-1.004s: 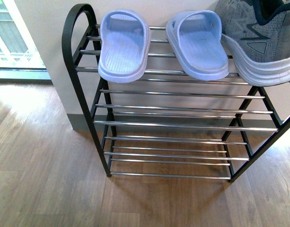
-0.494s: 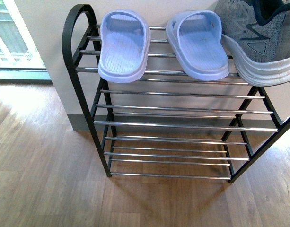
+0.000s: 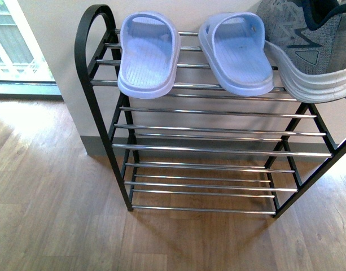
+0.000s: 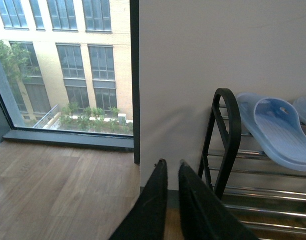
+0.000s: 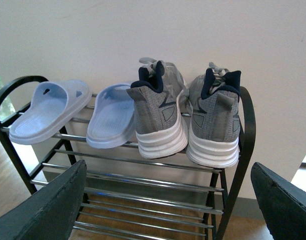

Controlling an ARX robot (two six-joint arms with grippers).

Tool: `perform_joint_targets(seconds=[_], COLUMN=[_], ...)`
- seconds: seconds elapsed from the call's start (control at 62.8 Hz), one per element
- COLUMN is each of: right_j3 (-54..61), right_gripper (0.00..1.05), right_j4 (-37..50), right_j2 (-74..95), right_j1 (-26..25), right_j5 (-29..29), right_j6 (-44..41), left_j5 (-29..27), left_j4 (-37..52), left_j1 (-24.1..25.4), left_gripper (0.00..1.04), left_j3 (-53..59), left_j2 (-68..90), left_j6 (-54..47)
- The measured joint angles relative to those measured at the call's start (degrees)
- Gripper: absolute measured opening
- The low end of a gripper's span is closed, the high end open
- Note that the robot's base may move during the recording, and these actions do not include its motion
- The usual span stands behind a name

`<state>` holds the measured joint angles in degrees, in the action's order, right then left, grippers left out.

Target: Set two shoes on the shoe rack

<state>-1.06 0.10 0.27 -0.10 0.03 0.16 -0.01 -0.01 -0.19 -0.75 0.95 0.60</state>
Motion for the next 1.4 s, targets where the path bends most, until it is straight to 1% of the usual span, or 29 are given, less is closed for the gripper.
perform_joint_targets(seconds=[0.016, 0.08, 0.112, 0.159, 0.239, 0.255, 0.398, 0.446, 1.402], right_j3=[0.0, 0.0, 0.0, 0.0, 0.0, 0.0, 0.0, 0.0, 0.0], right_gripper=[0.95, 0.95, 0.95, 0.95, 0.95, 0.95, 0.95, 0.95, 0.95], right_j4=[0.0, 0.0, 0.0, 0.0, 0.0, 0.0, 0.0, 0.0, 0.0], right_j2=[0.0, 0.0, 0.0, 0.0, 0.0, 0.0, 0.0, 0.0, 0.0], right_j1=[0.0, 0.0, 0.0, 0.0, 0.0, 0.0, 0.0, 0.0, 0.0], right_j5=[0.0, 0.0, 0.0, 0.0, 0.0, 0.0, 0.0, 0.0, 0.0], right_j6=[0.0, 0.0, 0.0, 0.0, 0.0, 0.0, 0.0, 0.0, 0.0], left_j5=[0.0, 0.0, 0.0, 0.0, 0.0, 0.0, 0.0, 0.0, 0.0], left_j4=[0.0, 0.0, 0.0, 0.0, 0.0, 0.0, 0.0, 0.0, 0.0], left_j1=[0.0, 0.0, 0.0, 0.0, 0.0, 0.0, 0.0, 0.0, 0.0], left_gripper=[0.22, 0.33, 0.40, 0.47, 0.65, 0.67, 0.97, 0.95, 0.95], left_j3=[0.0, 0.0, 0.0, 0.0, 0.0, 0.0, 0.0, 0.0, 0.0], left_j2=[0.0, 0.0, 0.0, 0.0, 0.0, 0.0, 0.0, 0.0, 0.0], left_j6=[0.0, 0.0, 0.0, 0.0, 0.0, 0.0, 0.0, -0.1, -0.1])
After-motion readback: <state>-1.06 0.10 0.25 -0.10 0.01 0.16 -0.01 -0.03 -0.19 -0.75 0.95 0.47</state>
